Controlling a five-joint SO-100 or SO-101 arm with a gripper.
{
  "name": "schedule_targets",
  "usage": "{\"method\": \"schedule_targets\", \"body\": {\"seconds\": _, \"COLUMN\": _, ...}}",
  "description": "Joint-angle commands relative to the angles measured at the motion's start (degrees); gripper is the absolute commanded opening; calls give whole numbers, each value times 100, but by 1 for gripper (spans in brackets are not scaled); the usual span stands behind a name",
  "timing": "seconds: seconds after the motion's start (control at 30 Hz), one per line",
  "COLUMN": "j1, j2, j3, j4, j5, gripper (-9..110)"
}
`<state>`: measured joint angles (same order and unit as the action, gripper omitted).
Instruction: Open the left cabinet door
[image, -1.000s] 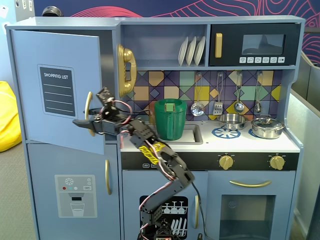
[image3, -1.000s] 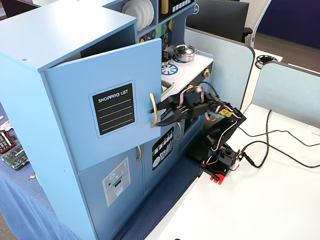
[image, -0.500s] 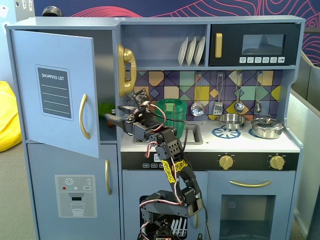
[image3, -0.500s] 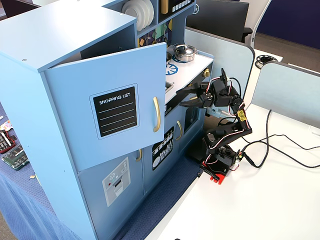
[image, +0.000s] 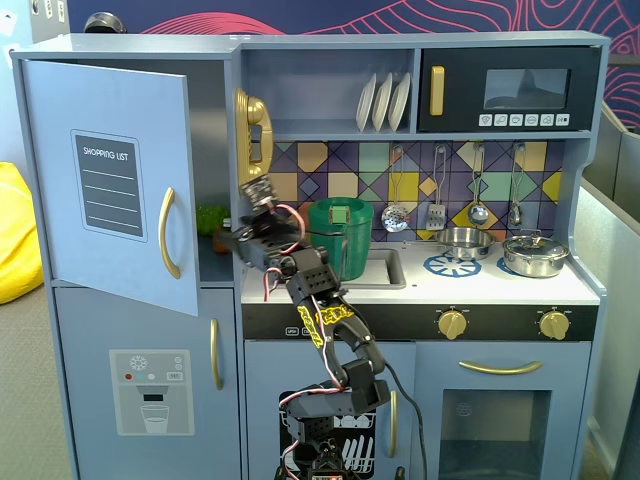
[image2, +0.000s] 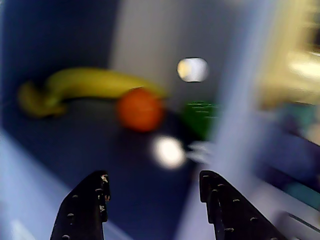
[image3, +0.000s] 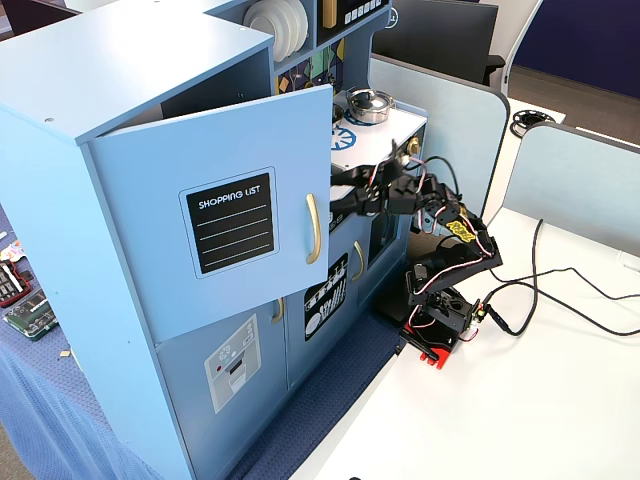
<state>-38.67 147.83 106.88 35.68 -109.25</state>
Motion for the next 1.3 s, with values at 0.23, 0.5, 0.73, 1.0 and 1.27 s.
{"method": "schedule_targets", "body": {"seconds": 0.23, "j1": -1890, "j2": -193, "j3": 369, "j4": -1151, "j5": -624, "gripper": 13}}
{"method": "schedule_targets", "body": {"seconds": 0.5, "j1": -3120, "j2": -220, "j3": 580, "j4": -1635, "j5": -765, "gripper": 13}}
{"method": "schedule_targets", "body": {"seconds": 0.73, "j1": -2373, "j2": -88, "j3": 738, "j4": -1371, "j5": -765, "gripper": 10}}
{"method": "schedule_targets", "body": {"seconds": 1.0, "j1": 589, "j2": 562, "j3": 2083, "j4": -923, "j5": -536, "gripper": 10}}
{"method": "schedule_targets", "body": {"seconds": 1.27, "j1": 2522, "j2": 1731, "j3": 4333, "j4": -264, "j5": -123, "gripper": 6}}
